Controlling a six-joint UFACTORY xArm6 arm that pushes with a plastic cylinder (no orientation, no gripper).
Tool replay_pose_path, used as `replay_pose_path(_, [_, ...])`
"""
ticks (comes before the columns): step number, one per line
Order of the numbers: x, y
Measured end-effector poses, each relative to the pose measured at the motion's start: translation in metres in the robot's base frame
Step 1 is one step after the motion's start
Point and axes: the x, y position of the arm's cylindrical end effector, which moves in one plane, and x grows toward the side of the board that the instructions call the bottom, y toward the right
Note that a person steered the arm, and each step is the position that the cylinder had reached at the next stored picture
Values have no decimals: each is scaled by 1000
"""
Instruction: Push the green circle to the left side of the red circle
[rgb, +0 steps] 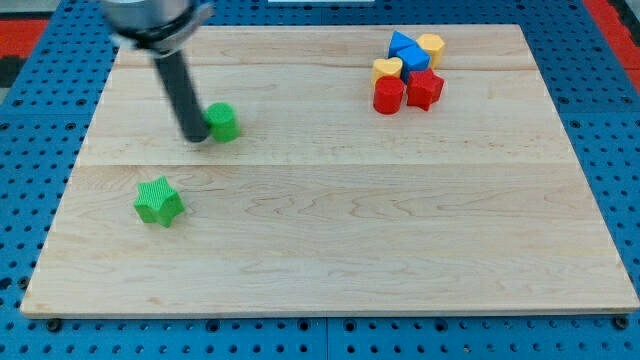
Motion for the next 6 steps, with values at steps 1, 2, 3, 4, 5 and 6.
replay_pose_path(1, [-19, 31])
replay_pose_path(2, [-6, -10])
replay_pose_path(3, [-16, -19])
replay_pose_path(4, [-39, 61])
replay_pose_path(5, [-52, 148])
replay_pose_path(6, [-20, 100])
